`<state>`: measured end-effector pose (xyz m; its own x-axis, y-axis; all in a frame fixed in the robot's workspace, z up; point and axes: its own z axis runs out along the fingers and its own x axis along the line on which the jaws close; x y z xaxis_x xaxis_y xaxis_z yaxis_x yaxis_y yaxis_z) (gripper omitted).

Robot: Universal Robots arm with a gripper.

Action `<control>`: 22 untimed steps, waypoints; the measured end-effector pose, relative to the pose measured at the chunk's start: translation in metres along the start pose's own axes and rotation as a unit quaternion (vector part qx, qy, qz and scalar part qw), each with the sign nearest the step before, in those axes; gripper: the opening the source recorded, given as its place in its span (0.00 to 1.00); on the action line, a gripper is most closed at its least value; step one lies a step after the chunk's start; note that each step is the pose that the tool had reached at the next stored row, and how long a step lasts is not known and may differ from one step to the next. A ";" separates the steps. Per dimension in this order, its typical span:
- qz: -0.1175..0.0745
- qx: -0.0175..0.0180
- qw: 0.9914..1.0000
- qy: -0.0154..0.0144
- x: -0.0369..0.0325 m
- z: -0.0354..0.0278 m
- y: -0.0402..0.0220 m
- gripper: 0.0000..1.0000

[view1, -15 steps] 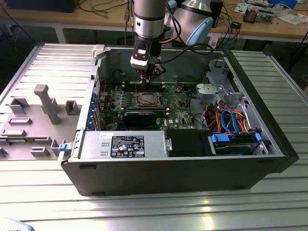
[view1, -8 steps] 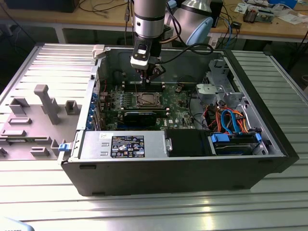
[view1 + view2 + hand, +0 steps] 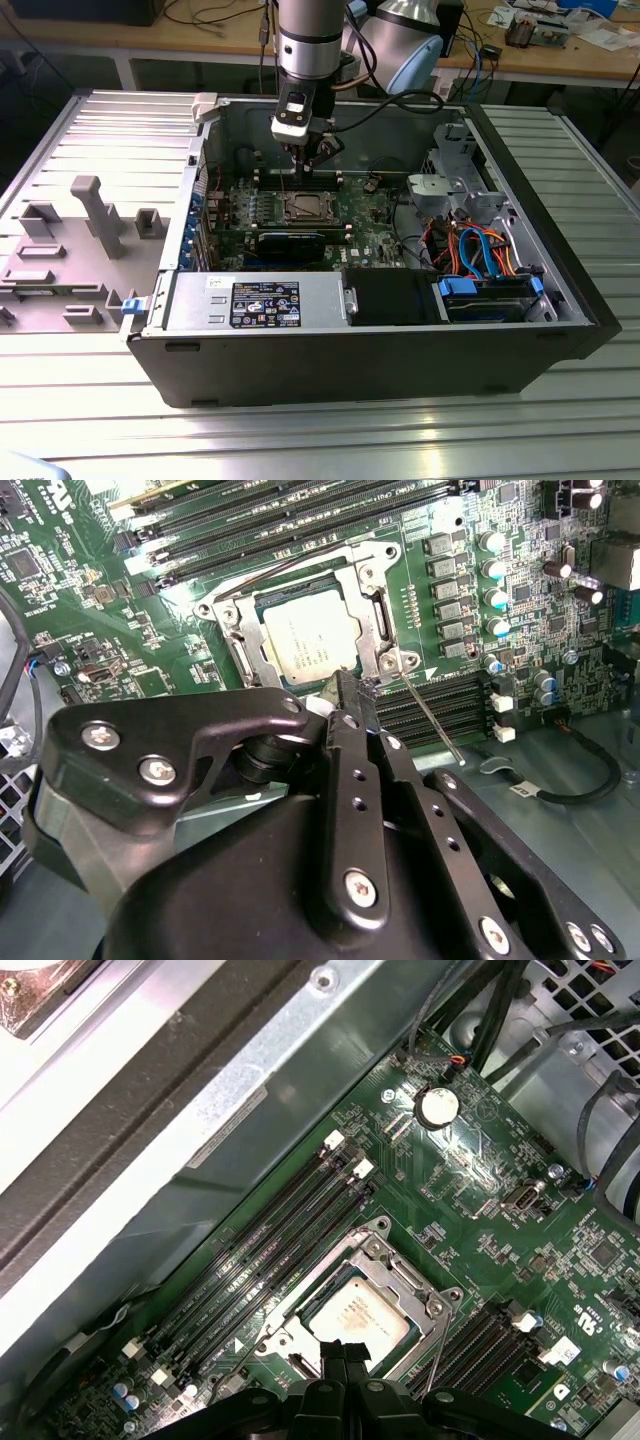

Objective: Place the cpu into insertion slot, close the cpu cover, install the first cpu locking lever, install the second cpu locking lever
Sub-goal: 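Install the first cpu locking lever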

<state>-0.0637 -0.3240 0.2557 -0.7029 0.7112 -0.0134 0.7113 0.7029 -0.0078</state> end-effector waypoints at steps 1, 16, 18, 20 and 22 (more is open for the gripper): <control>0.000 0.000 1.000 0.000 0.0000 0.0000 0.0000 0.11; -0.005 0.000 1.000 0.000 0.0000 0.0000 0.0000 0.11; -0.005 0.000 1.000 0.000 0.0000 0.0000 0.0000 0.11; -0.006 0.000 1.000 0.000 0.0000 0.0000 0.0000 0.11; -0.006 0.000 1.000 0.000 0.0000 0.0000 0.0000 0.11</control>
<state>-0.0637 -0.3240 0.2557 -0.7116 0.7025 -0.0134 0.7026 0.7115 -0.0078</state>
